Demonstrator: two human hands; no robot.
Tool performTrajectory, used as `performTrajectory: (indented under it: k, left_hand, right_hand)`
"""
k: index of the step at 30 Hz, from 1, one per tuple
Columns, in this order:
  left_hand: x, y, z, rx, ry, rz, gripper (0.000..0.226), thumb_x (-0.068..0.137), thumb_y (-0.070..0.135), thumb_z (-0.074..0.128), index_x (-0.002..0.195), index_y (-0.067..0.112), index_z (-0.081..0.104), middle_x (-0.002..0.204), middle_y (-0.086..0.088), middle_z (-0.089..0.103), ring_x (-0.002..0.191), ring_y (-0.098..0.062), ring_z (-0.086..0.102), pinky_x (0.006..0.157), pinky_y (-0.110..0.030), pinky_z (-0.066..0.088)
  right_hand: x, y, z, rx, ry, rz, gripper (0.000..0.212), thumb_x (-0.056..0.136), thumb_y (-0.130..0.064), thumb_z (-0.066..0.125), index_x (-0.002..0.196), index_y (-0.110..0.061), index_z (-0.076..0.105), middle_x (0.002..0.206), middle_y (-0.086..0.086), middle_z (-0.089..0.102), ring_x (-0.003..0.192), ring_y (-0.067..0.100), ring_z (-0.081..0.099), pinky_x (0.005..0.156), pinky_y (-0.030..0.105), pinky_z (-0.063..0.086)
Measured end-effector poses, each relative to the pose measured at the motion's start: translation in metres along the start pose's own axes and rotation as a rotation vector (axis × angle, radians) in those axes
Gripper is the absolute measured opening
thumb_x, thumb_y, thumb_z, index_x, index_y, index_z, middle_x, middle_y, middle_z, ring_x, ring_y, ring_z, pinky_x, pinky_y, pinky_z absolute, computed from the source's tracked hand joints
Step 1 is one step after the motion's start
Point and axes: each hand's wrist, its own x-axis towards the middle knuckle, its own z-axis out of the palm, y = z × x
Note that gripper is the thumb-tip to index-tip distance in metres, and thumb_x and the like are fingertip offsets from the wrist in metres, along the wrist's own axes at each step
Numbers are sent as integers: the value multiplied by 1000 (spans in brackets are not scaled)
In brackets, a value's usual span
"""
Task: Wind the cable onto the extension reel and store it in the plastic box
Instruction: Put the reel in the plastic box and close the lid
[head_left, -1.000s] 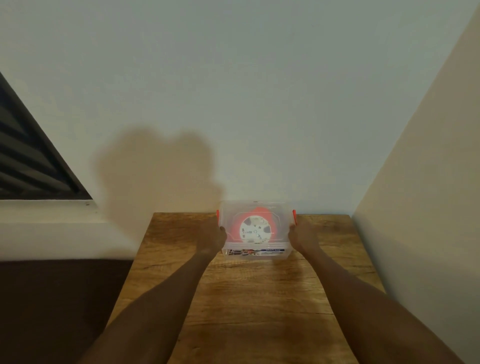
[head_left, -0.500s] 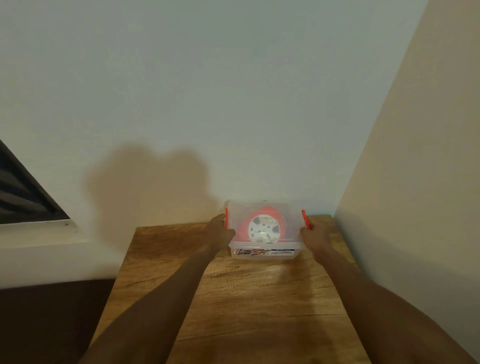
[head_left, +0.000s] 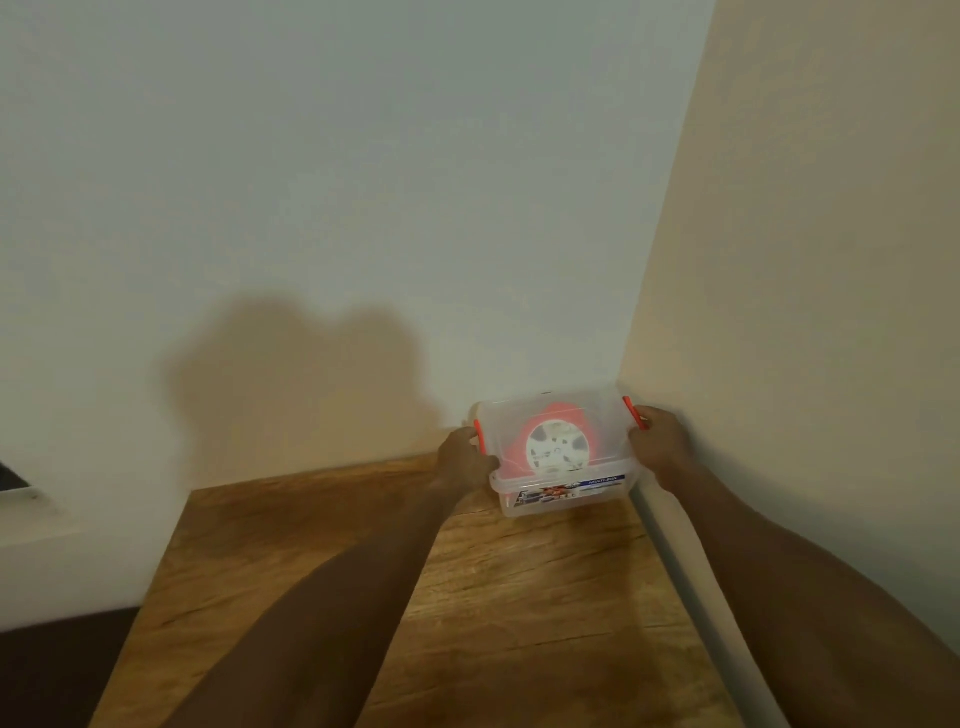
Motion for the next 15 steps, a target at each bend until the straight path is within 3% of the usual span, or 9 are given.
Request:
performTrajectory:
  k: [5,10,15]
  left_hand:
    - [5,-2,14,61,91,-26,63,79,1,78,139,7,57,136,-11,62,118,-32,63,92,-38,55]
    - [17,-13,11,21,144,-98,66,78,-6,72,141,6,55,145,-16,55,122,-34,61,100,-46,55]
    - [21,-17,15,27,156,-90,64,79,-4,71,141,5,56,139,-14,60,117,-34,64,96,-46,56]
  right_hand:
    - [9,11,6,-54,-69,-30,39,87,8,48,119,-5,67,109,13,69,99,33,64,86,40,55]
    - [23,13,19,-73,-108,-29,47,90,8,48,134,-5,56,131,16,60,115,34,57,95,40,49]
    - [36,17,28,-103,-116,-15,49,89,1,50,135,-15,58,132,12,60,112,31,59,95,41,52]
